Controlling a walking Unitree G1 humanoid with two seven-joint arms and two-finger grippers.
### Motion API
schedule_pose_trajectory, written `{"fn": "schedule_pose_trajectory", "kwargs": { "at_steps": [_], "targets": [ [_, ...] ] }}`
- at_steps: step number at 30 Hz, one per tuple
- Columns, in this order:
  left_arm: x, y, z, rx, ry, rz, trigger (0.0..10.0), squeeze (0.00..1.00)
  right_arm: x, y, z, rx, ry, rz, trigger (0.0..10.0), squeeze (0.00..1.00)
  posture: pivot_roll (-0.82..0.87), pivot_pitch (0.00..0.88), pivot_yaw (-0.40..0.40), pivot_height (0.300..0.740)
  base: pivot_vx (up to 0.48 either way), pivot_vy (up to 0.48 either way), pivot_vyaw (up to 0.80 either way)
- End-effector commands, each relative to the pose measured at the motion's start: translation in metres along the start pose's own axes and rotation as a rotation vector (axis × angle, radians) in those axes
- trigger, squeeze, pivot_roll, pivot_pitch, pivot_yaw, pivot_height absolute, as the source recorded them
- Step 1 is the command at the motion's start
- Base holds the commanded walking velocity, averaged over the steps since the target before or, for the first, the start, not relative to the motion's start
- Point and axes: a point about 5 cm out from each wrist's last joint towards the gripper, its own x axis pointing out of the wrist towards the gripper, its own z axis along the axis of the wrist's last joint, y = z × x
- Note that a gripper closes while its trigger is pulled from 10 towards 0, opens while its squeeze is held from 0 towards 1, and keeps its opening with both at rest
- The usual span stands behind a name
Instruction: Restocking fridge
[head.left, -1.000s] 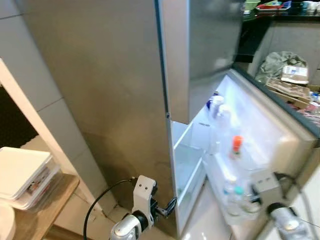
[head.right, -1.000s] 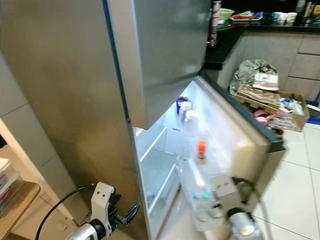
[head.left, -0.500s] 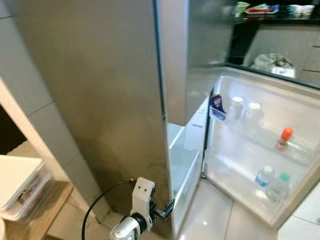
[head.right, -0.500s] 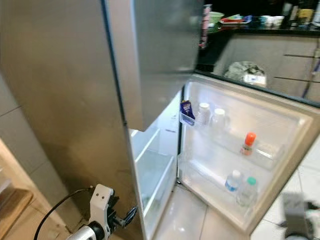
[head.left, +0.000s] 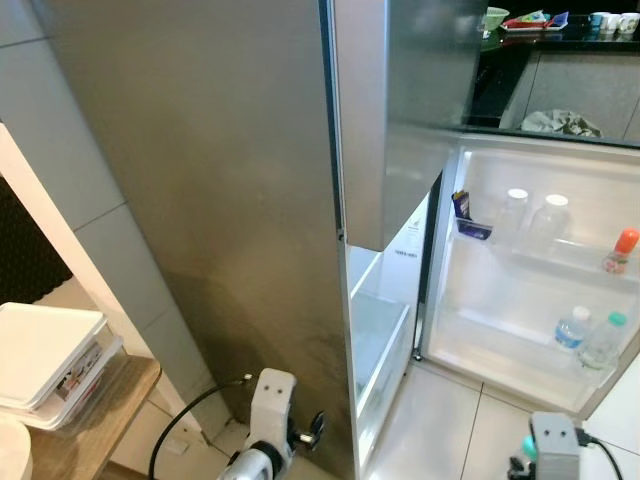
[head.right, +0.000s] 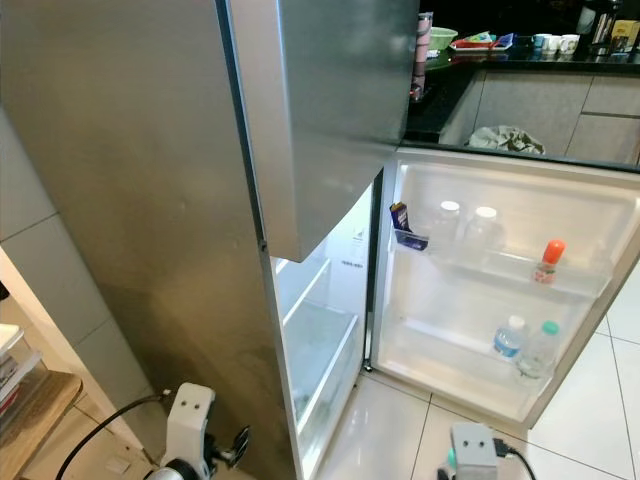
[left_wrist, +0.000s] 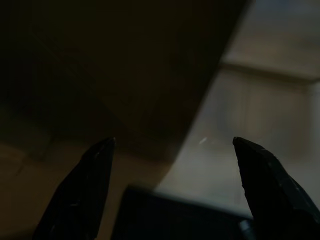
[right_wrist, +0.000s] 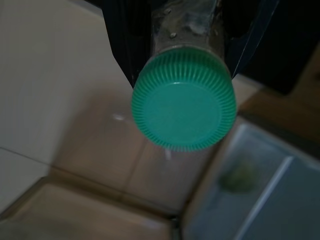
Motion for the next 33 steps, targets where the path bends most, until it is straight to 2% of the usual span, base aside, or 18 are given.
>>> {"fn": "schedule_pose_trajectory", "kwargs": {
  "at_steps": [1,4,9,13,14,19,25,33],
  "targets": [
    [-0.003,0.007,-0.013,0.023,0.07,0.048,10.0,0.0,0.0,0.017,-0.005,-0.047,0.007,0.097,10.0,0.0,-0.03,0.075,0.072,0.74,0.0,0.0,0.0],
    [-0.002,0.005,-0.011,-0.015,0.062,0.045,10.0,0.0,0.001,0.025,-0.001,-0.053,-0.023,0.135,10.0,0.0,-0.02,0.073,0.07,0.74,0.0,0.0,0.0],
    [0.001,0.0,-0.005,-0.038,0.034,0.039,10.0,0.0,0.001,0.023,0.003,-0.049,-0.041,0.136,10.0,0.0,-0.03,0.073,0.075,0.74,0.0,0.0,0.0],
    [0.003,-0.004,-0.003,-0.025,0.032,0.021,10.0,0.0,0.001,0.022,0.004,-0.043,-0.045,0.123,10.0,0.0,-0.05,0.072,0.09,0.74,0.0,0.0,0.0],
    [0.006,-0.009,-0.002,0.002,0.04,-0.008,10.0,0.0,0.001,0.021,0.003,-0.026,-0.051,0.107,10.0,0.0,-0.05,0.072,0.097,0.74,0.0,0.0,-0.8],
    [0.009,-0.01,0.001,0.032,0.035,-0.014,10.0,0.0,-0.001,0.022,0.0,-0.035,-0.055,0.101,10.0,0.0,-0.06,0.072,0.104,0.74,0.0,0.0,-0.8],
    [0.011,-0.008,0.009,0.002,0.003,0.009,10.0,0.0,-0.001,0.024,0.0,-0.036,-0.061,0.109,10.0,0.0,-0.07,0.071,0.111,0.74,0.0,0.0,-0.8],
    [0.015,-0.018,0.018,0.0,-0.036,-0.074,10.0,0.0,0.0,0.025,0.005,-0.057,-0.078,0.122,10.0,0.0,-0.06,0.06,0.095,0.74,0.0,0.0,-0.7]
  ]
}}
